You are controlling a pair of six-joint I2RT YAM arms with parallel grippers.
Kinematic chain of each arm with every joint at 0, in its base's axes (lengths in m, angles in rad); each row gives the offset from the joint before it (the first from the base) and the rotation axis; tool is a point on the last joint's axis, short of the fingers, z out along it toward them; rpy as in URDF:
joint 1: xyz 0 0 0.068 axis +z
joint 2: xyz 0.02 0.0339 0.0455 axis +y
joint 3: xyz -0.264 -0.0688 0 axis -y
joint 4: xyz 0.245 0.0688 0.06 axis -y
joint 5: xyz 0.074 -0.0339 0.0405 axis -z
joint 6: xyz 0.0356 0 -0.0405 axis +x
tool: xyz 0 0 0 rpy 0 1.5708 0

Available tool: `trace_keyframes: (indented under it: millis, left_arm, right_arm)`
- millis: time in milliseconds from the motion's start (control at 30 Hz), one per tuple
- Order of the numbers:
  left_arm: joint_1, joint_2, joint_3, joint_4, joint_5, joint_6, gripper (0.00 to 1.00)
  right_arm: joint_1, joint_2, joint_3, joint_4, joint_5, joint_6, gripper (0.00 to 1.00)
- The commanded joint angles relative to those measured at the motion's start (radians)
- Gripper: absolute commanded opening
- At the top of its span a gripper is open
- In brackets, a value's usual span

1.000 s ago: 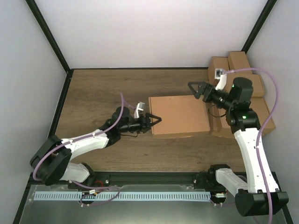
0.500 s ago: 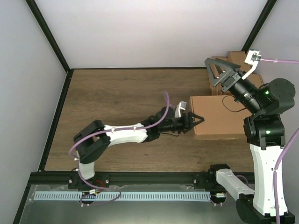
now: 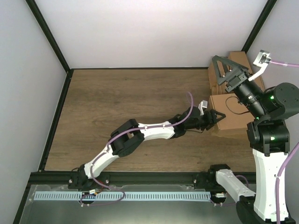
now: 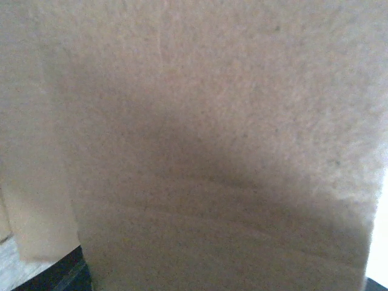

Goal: Fold the paper box

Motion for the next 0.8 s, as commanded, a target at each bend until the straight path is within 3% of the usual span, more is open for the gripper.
trace_keyframes:
  millis: [0, 167, 500, 600, 767]
  left_arm:
    - [-0.009, 0.107, 0.206, -0.035, -0.001, -0.023, 0.42]
    - [-0.002, 0.23, 0.446, -0.202, 0.017, -0.003, 0.47]
    - [0.014, 0.286, 0.517, -0.24, 0.006, -0.014, 0.5]
    - [0.019, 0.305, 0.545, -0.244, 0.015, -0.019, 0.6]
    - [0.026, 0.294, 0.562, -0.305, 0.01, -0.001, 0.93]
  right_arm:
    - [0.009, -0.018, -0.005, -0.007, 0.011, 0.007, 0.93]
    - [0.009, -0.022, -0.018, -0.012, -0.001, -0.004, 0.93]
    - [0.009, -0.013, -0.035, -0.008, -0.026, -0.008, 0.93]
    - [0.009, -0.011, -0.038, -0.005, -0.034, -0.008, 0.93]
    - [0.009, -0.011, -0.05, -0.001, -0.044, -0.01, 0.93]
